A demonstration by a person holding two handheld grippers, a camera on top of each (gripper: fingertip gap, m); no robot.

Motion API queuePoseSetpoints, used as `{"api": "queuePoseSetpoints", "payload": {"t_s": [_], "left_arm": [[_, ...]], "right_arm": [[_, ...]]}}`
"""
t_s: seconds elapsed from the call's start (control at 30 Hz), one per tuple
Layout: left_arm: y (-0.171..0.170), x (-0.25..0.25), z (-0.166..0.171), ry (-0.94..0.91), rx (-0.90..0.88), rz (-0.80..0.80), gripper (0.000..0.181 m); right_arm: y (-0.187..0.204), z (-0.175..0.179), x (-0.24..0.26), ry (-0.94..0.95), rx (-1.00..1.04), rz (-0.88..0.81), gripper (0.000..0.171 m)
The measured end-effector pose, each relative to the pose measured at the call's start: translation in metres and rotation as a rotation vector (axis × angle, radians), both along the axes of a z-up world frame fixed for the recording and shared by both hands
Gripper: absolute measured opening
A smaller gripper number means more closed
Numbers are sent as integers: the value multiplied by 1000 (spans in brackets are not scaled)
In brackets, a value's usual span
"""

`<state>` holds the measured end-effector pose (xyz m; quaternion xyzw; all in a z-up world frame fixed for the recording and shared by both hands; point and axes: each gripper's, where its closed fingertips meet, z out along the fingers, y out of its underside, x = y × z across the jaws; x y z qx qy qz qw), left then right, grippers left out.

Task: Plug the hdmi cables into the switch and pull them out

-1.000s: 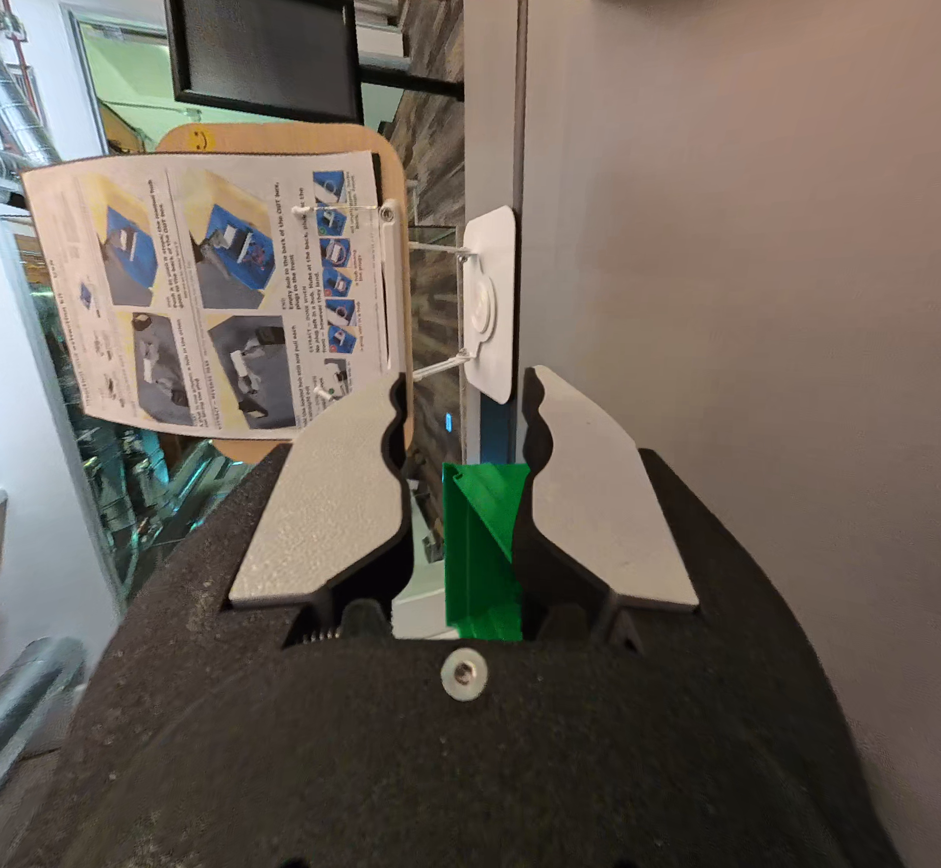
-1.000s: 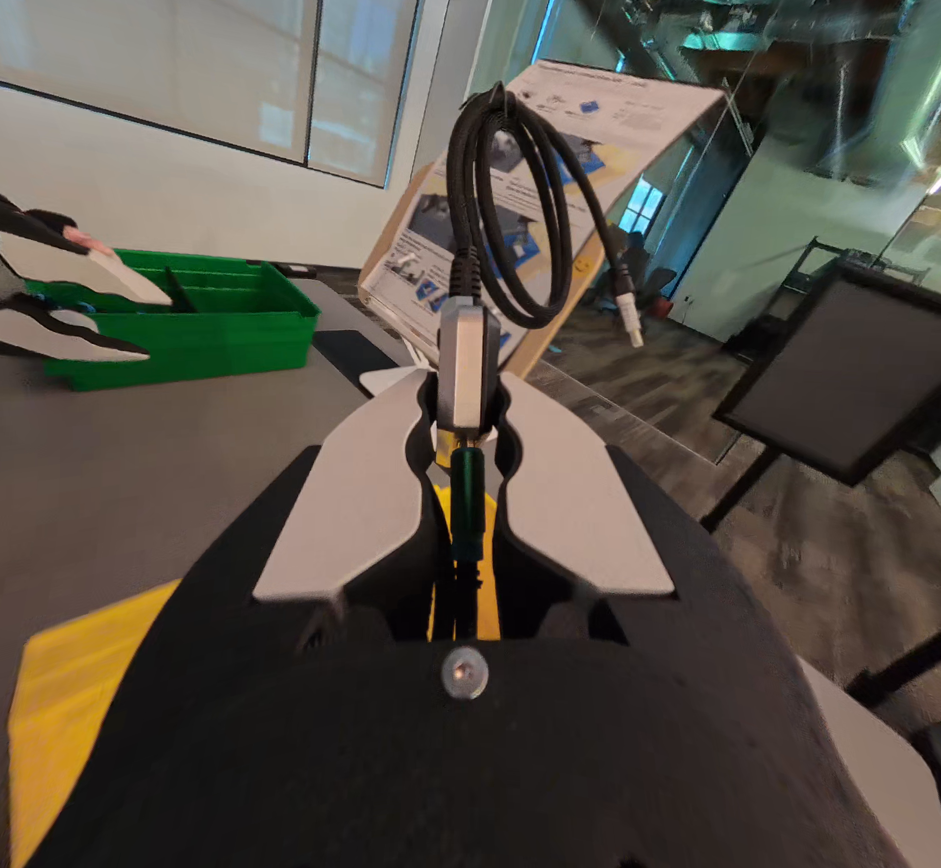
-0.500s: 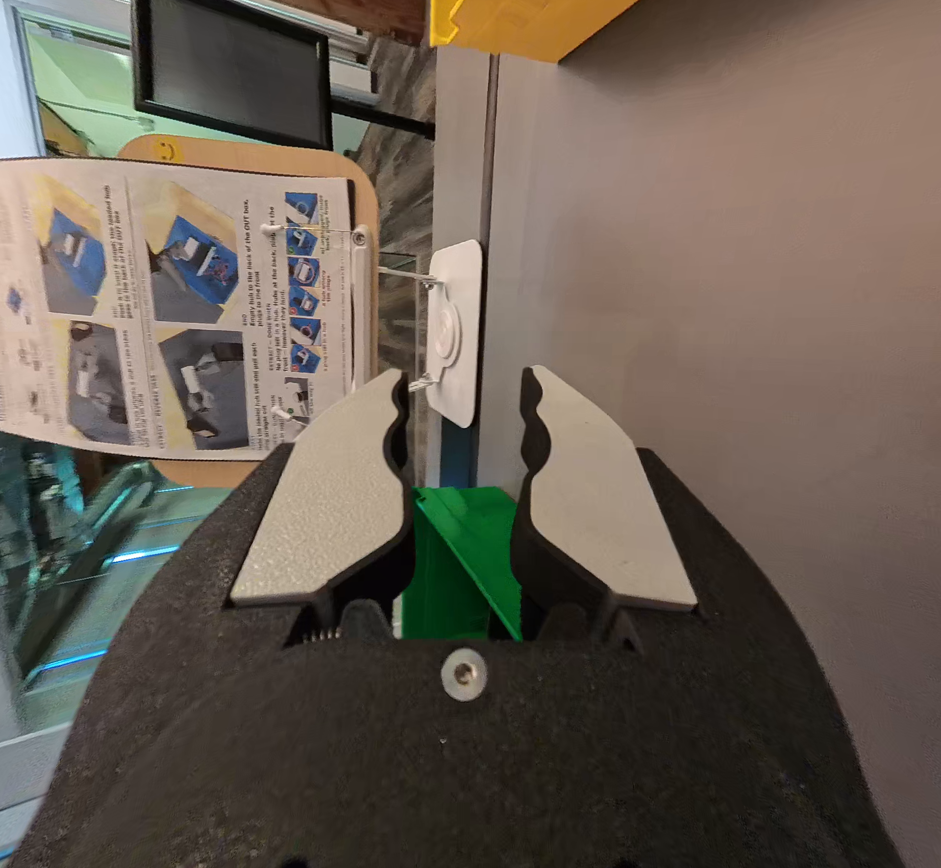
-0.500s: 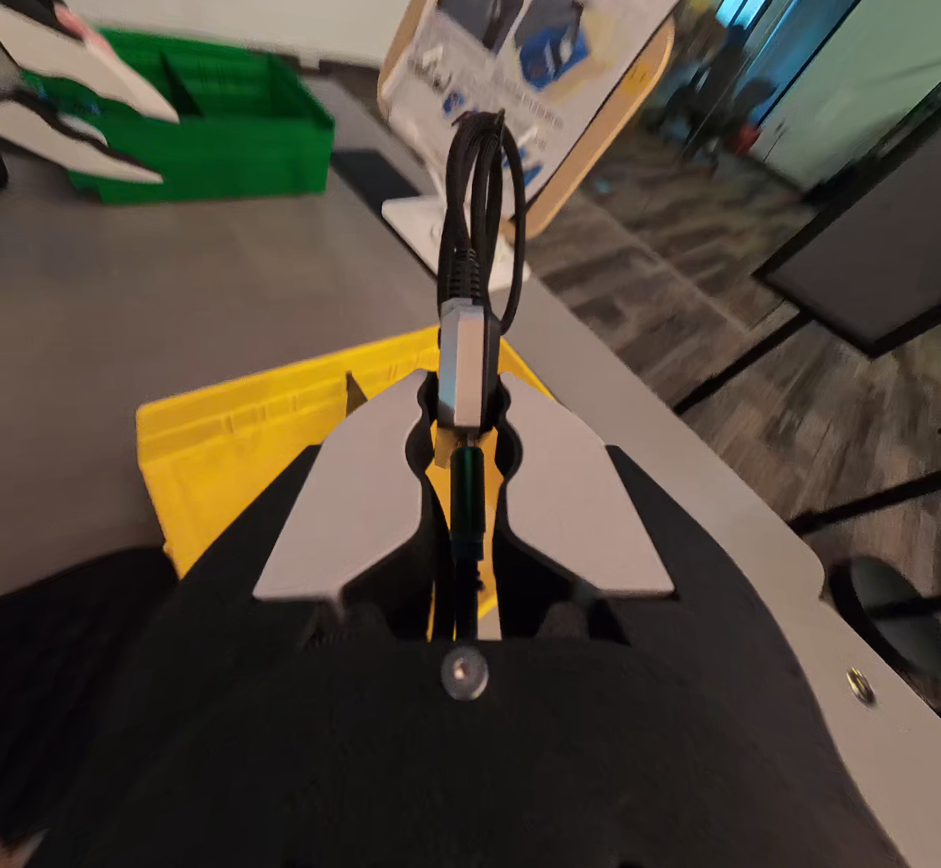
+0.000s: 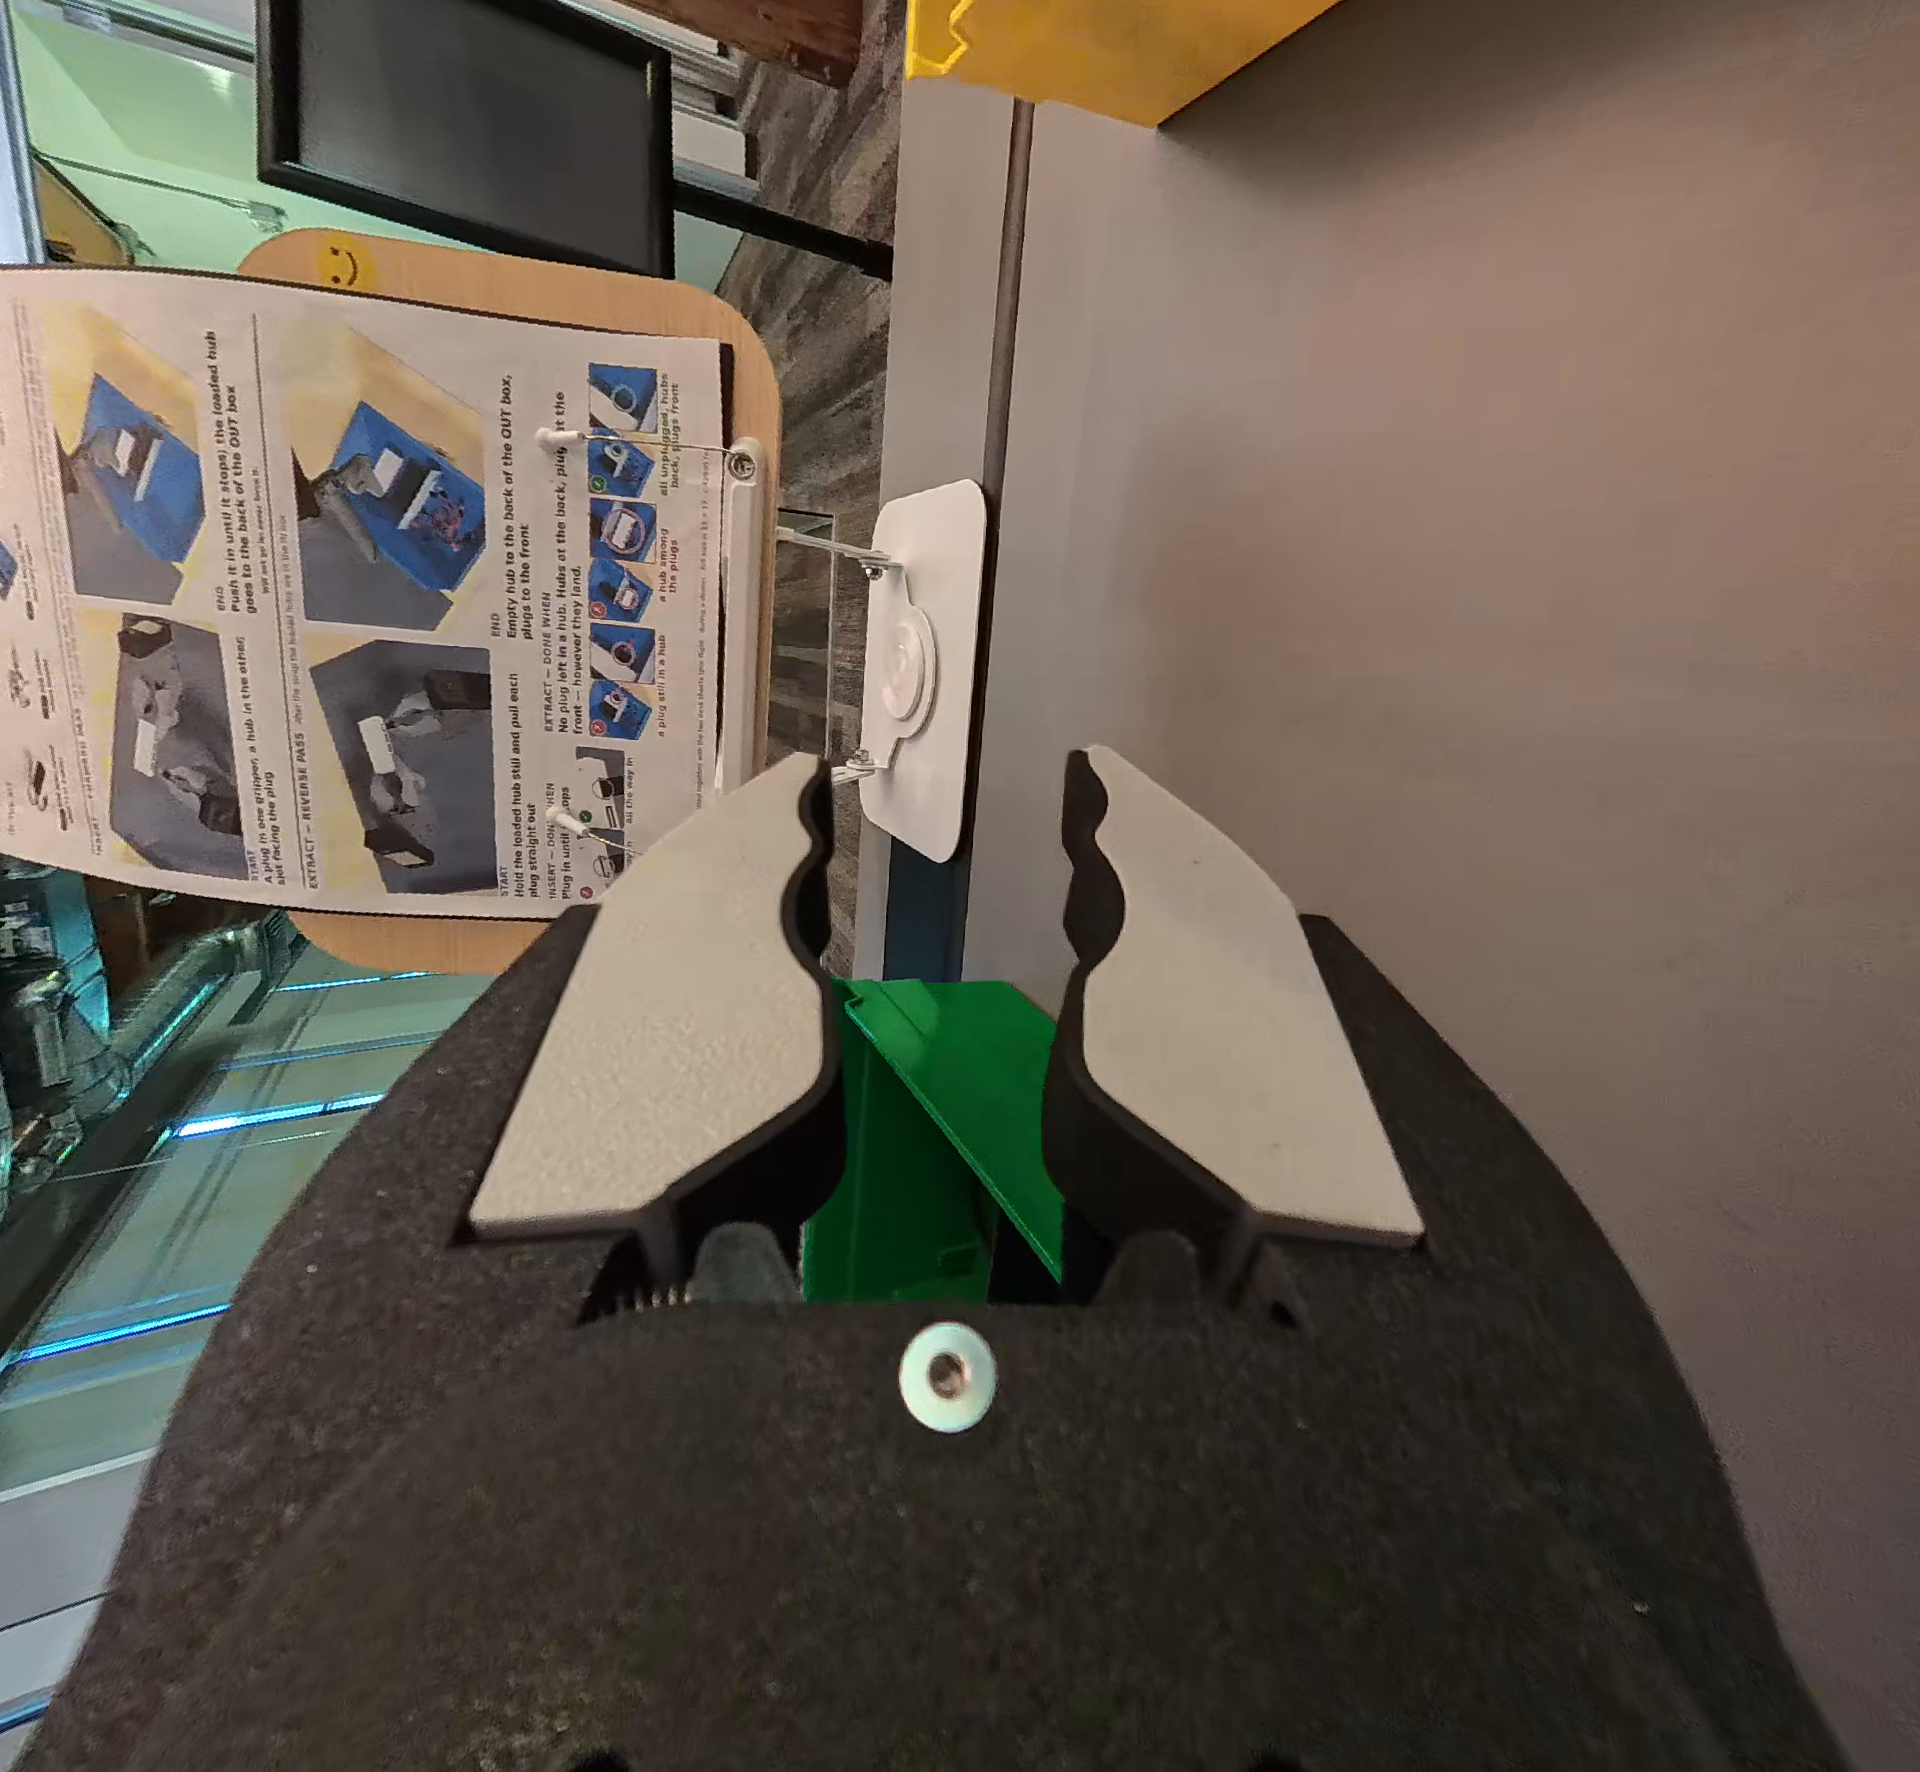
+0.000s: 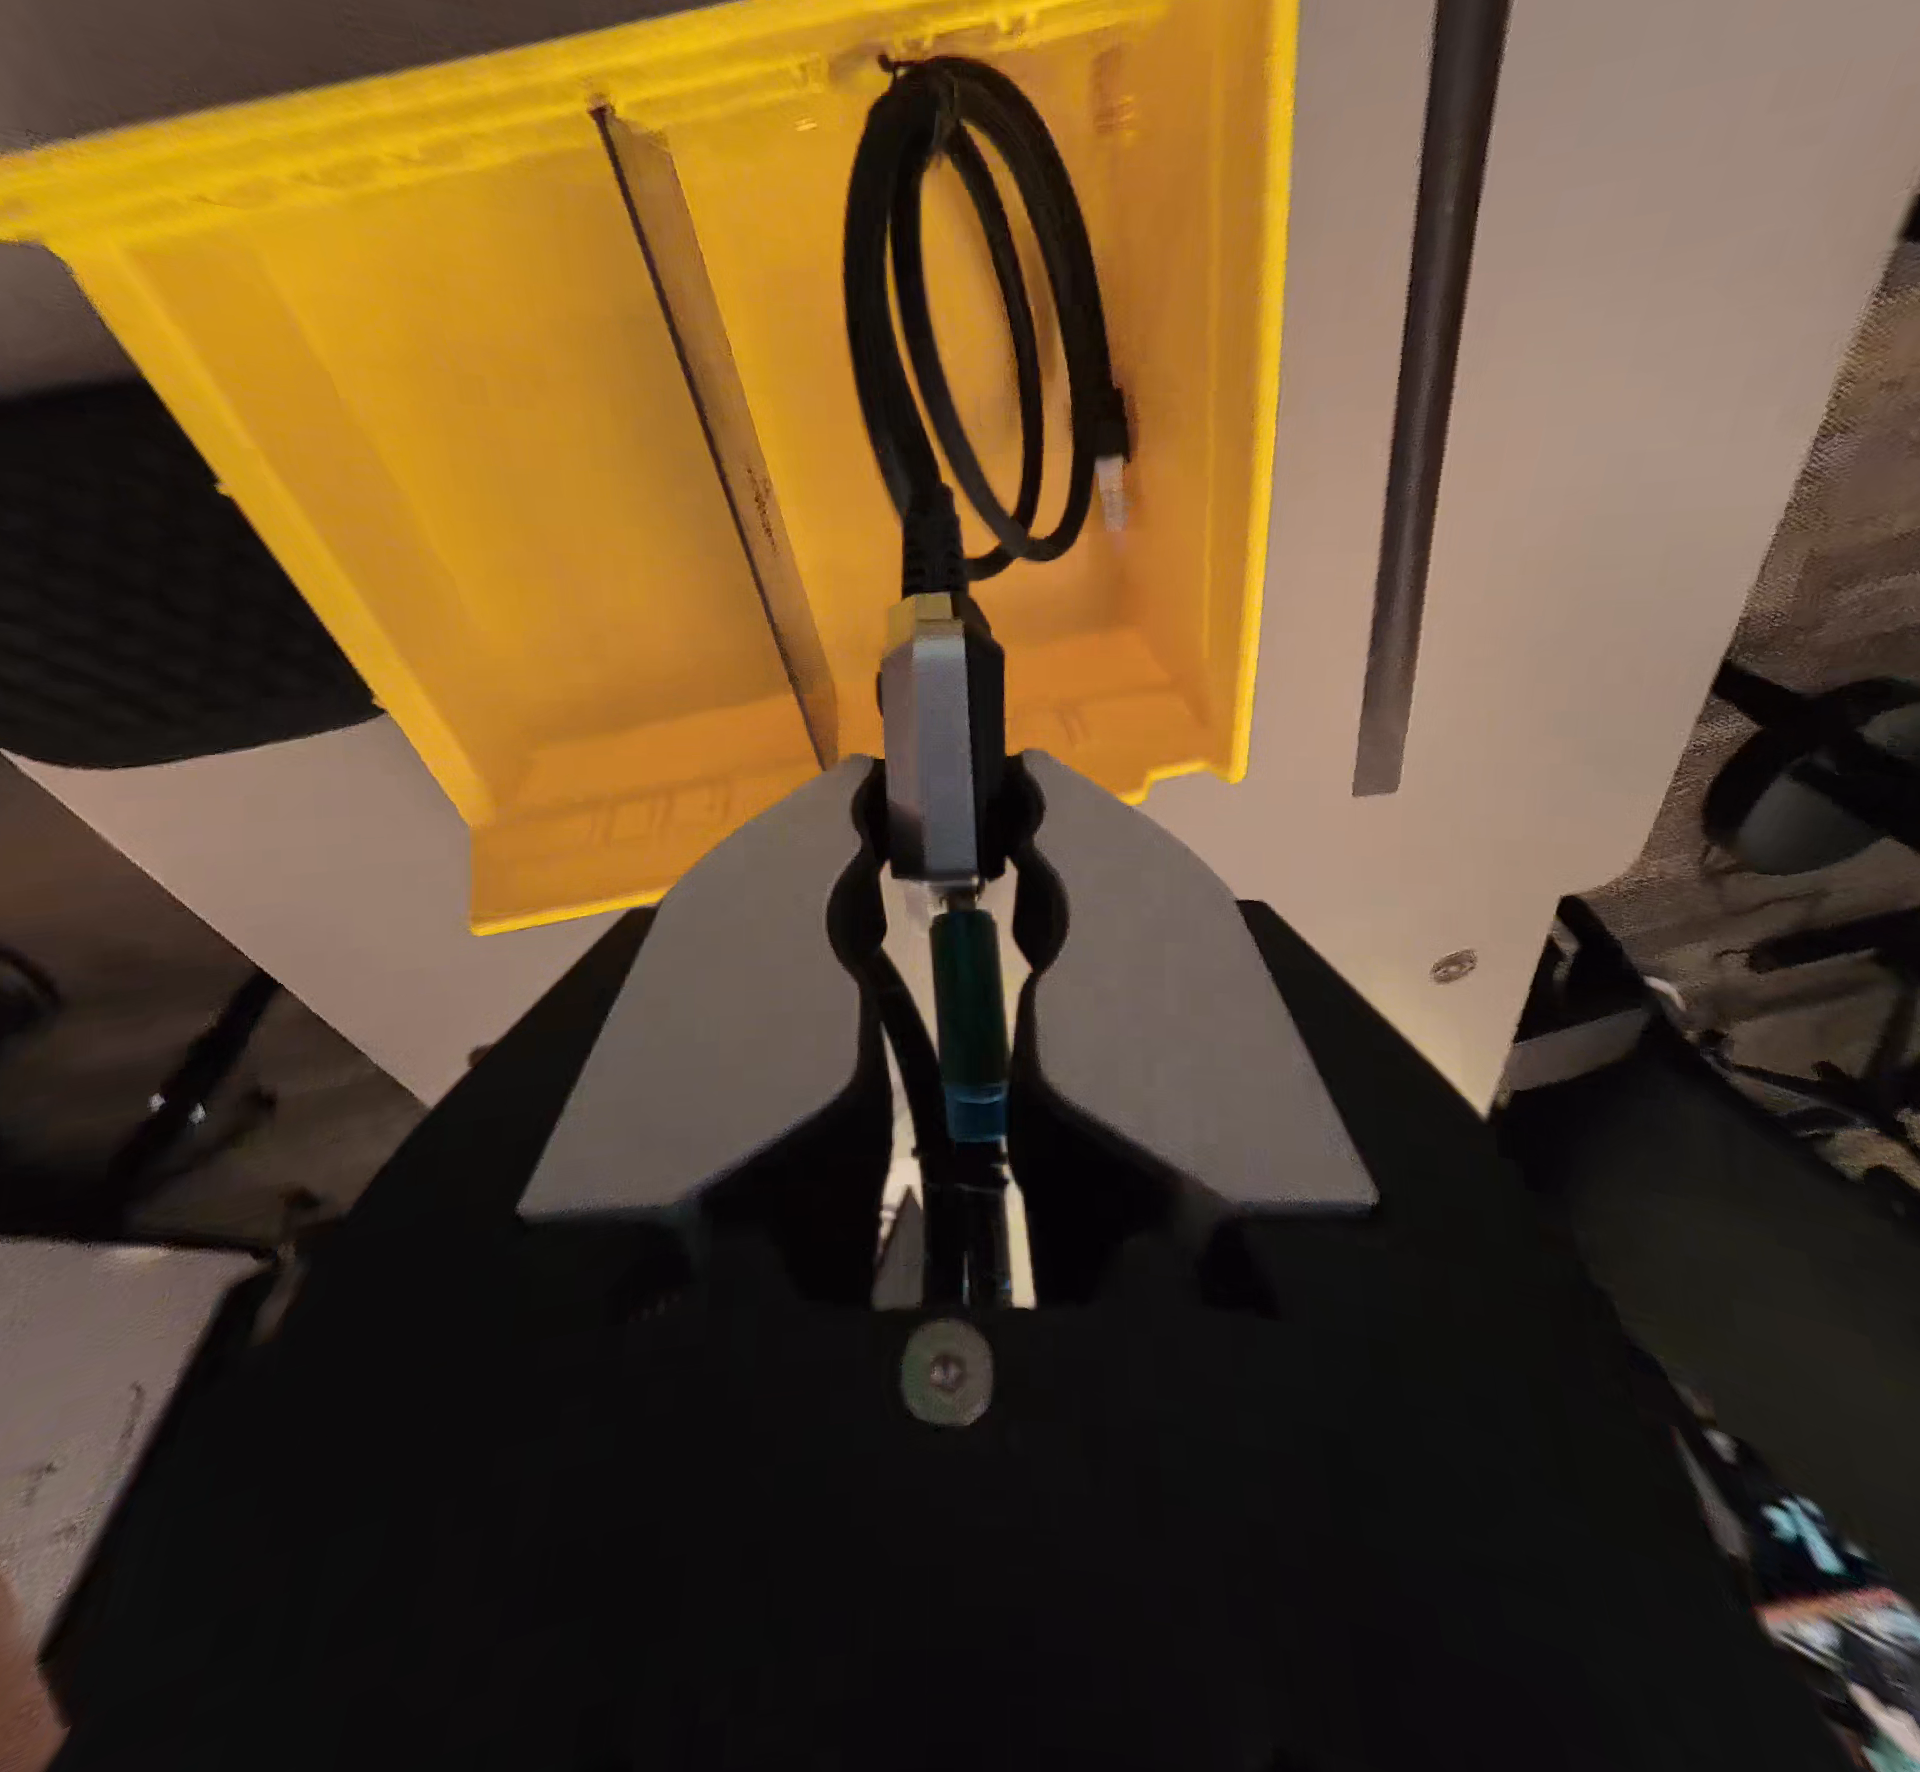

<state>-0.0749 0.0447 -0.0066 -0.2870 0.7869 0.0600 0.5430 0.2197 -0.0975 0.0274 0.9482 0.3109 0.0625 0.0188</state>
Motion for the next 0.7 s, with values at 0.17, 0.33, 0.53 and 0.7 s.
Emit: {"api": "queuePoseSetpoints", "payload": {"t_s": [0.17, 0.33, 0.53, 0.7], "left_arm": [[-3, 1, -8, 31, 11, -5, 42], [-6, 4, -17, 55, 2, -12, 42], [-4, 6, -19, 59, -11, -5, 43], [10, 0, -5, 23, -22, 27, 44]], "right_arm": [[22, -45, 18, -28, -95, 35, 21], [11, -83, 49, -121, -156, 30, 25], [2, -93, 70, -283, -164, 26, 39], [33, -22, 45, -359, 96, 71, 49]]}}
